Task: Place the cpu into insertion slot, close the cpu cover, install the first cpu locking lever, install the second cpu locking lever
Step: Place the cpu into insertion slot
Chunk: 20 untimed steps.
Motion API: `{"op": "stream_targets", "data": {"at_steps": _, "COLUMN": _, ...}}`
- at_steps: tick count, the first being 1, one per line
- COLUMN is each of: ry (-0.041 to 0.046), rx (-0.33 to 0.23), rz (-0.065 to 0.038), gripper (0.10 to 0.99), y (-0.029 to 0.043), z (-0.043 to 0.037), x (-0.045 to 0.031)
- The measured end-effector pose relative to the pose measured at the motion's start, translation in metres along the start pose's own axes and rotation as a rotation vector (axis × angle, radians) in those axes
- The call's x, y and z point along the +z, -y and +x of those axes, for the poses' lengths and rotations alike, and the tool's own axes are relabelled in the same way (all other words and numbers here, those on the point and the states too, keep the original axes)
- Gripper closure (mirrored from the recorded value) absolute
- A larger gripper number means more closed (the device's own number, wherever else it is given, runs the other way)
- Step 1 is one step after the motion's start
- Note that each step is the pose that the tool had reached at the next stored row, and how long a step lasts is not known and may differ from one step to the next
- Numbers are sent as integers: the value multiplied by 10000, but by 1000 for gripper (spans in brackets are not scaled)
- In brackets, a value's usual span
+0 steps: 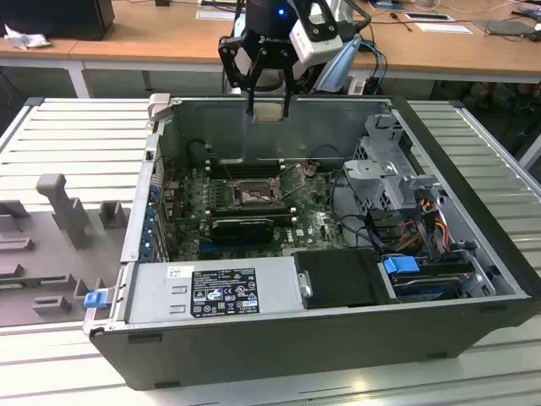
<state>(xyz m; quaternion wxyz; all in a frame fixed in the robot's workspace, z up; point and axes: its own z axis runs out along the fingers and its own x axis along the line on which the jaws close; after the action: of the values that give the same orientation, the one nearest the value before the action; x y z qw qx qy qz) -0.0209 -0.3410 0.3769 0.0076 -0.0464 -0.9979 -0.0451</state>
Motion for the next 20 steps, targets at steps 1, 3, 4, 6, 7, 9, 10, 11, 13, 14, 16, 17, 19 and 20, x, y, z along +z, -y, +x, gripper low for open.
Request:
{"op": "stream_targets", "data": {"at_steps": 1, "ry": 5, "rx": 45, "rz": -2, "gripper": 557, "y": 0, "z": 0, "x": 0}}
{"op": "stream_targets", "data": {"at_steps": 3, "ry": 11, "rx": 120, "rz": -3, "gripper": 557, "y": 0, "z": 0, "x": 0}}
{"op": "stream_targets", "data": {"at_steps": 4, "ry": 13, "rx": 140, "rz": -3, "gripper": 557, "y": 0, "z": 0, "x": 0}}
{"op": "stream_targets", "data": {"at_steps": 6, "ry": 18, "rx": 200, "rz": -4, "gripper": 557, "y": 0, "z": 0, "x": 0}}
{"op": "stream_targets", "data": {"at_steps": 7, "ry": 25, "rx": 267, "rz": -5, "gripper": 557, "y": 0, "z": 0, "x": 0}}
{"op": "stream_targets", "data": {"at_steps": 9, "ry": 33, "rx": 356, "rz": -8, "gripper": 557, "y": 0, "z": 0, "x": 0}}
{"op": "stream_targets", "data": {"at_steps": 10, "ry": 43, "rx": 469, "rz": -10, "gripper": 557, "y": 0, "z": 0, "x": 0}}
{"op": "stream_targets", "data": {"at_steps": 11, "ry": 48, "rx": 526, "rz": -11, "gripper": 557, "y": 0, "z": 0, "x": 0}}
{"op": "stream_targets", "data": {"at_steps": 13, "ry": 63, "rx": 693, "rz": -14, "gripper": 557, "y": 0, "z": 0, "x": 0}}
{"op": "stream_targets", "data": {"at_steps": 14, "ry": 67, "rx": 746, "rz": -15, "gripper": 557, "y": 0, "z": 0, "x": 0}}
{"op": "stream_targets", "data": {"at_steps": 16, "ry": 75, "rx": 839, "rz": -17, "gripper": 557, "y": 0, "z": 0, "x": 0}}
{"op": "stream_targets", "data": {"at_steps": 17, "ry": 83, "rx": 925, "rz": -18, "gripper": 557, "y": 0, "z": 0, "x": 0}}
{"op": "stream_targets", "data": {"at_steps": 19, "ry": 101, "rx": 1120, "rz": -22, "gripper": 557, "y": 0, "z": 0, "x": 0}}
{"op": "stream_targets", "data": {"at_steps": 20, "ry": 105, "rx": 1165, "rz": -23, "gripper": 557, "y": 0, "z": 0, "x": 0}}
